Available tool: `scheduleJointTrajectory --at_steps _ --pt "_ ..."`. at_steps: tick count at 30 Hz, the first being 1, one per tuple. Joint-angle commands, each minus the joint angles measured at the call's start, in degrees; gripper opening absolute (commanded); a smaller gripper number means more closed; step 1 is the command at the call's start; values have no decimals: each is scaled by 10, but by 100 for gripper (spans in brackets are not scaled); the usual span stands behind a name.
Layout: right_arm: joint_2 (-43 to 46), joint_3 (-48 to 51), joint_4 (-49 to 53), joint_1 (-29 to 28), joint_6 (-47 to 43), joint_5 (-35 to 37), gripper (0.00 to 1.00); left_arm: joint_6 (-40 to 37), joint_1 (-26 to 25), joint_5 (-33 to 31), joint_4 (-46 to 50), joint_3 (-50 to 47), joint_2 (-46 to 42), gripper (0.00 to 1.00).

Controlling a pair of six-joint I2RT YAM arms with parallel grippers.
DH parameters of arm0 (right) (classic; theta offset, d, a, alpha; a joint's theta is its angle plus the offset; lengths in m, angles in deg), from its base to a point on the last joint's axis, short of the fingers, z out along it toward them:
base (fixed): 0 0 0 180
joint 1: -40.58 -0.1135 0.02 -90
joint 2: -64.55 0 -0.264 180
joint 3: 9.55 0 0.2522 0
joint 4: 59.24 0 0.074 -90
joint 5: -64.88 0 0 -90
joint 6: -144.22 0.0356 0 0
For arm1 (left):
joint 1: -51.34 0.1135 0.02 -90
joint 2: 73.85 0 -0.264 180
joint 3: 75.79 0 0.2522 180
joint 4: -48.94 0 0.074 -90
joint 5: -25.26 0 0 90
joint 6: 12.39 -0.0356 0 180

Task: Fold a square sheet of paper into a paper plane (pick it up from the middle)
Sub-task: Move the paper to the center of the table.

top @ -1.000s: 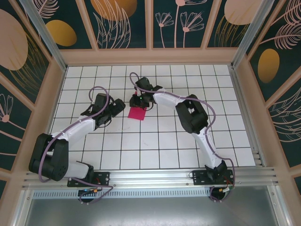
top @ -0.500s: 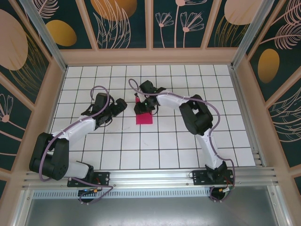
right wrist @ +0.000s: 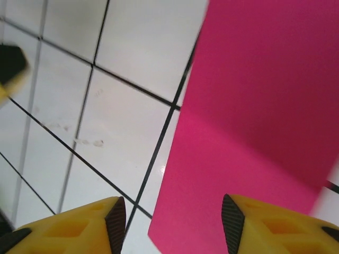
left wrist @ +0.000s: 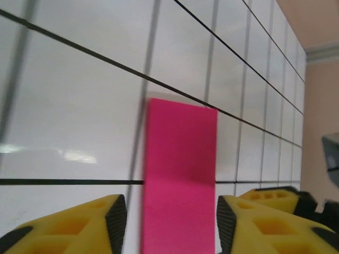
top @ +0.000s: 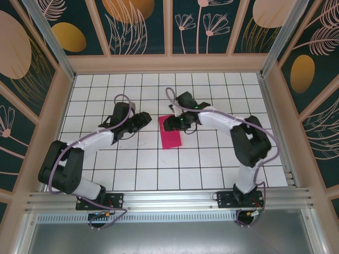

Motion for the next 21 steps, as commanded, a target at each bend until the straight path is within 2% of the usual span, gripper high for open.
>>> scheduleJointTrajectory --at_steps 1,7,12,21 --pt "56 77 -59 33 120 5 56 13 -37 49 -60 29 34 43" --pt "118 177 -98 74 185 -32 60 29 -72 66 -85 67 109 31" --pt "119 230 -127 73 211 -79 60 32 -75 64 -91 76 139 29" --pt "117 270 -174 46 243 -101 53 29 -75 46 -79 74 146 28"
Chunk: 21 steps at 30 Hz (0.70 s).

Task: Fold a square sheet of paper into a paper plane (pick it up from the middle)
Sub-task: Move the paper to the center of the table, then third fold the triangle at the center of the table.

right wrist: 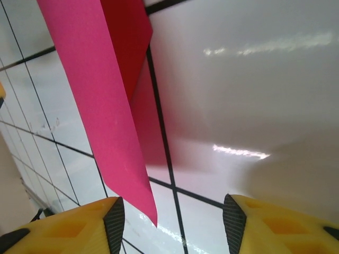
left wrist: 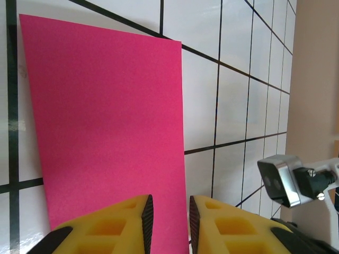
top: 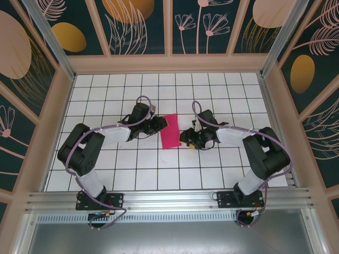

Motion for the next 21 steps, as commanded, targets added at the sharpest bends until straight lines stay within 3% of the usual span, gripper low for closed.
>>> scheduleJointTrajectory --at_steps 1,13,21 --pt "11 9 -43 -11 26 -26 51 6 -1 -10 -9 14 7 28" --pt "17 23 -73 -13 69 -44 19 -8 0 -18 -1 26 23 26" --pt "19 26 -68 -12 71 -41 19 -12 -1 -16 -1 39 52 23"
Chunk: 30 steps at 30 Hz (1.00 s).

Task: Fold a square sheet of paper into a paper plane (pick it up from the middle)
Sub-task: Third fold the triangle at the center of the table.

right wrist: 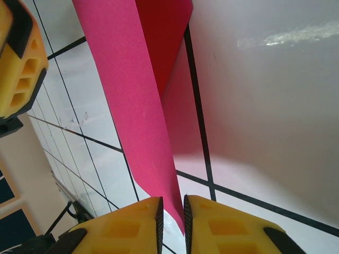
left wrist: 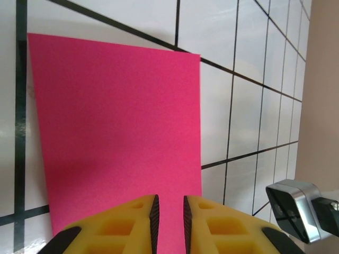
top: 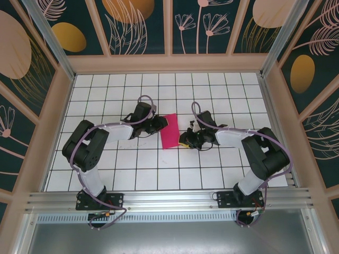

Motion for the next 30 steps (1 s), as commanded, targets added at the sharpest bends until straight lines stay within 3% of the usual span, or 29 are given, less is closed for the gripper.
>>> scheduleJointTrajectory --at_steps 1,7,23,30 --pt "18 10 -11 -1 12 -10 16 -12 0 -3 -2 14 14 23" --pt "17 -5 -18 -1 21 -5 5 -20 -1 -9 9 14 30 22" --pt "-53 -92 -55 -2 40 -35 6 -48 0 -16 56 26 65 20" --pt "-88 -124 -54 -2 32 -24 6 -61 0 -37 68 54 22 20"
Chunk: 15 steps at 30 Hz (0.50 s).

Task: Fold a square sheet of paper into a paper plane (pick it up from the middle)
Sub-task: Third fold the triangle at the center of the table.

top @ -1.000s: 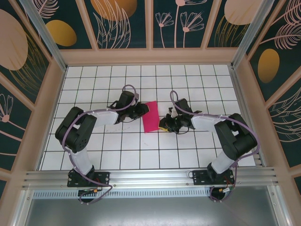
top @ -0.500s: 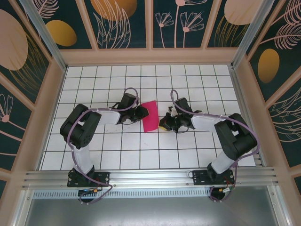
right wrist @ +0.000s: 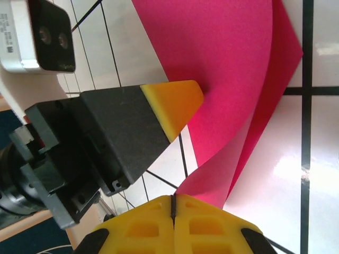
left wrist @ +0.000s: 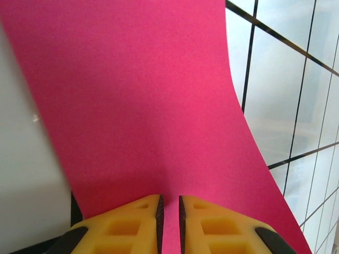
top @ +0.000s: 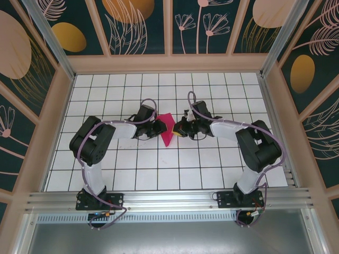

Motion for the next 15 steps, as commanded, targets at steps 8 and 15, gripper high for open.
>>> scheduleJointTrajectory --at_steps 8,15 --pt "-46 -33 -2 -15 -15 4 6 -39 3 -114 68 49 -47 18" --pt "-58 -33 -25 -16 -10 -5 6 -43 3 -116 78 60 2 15"
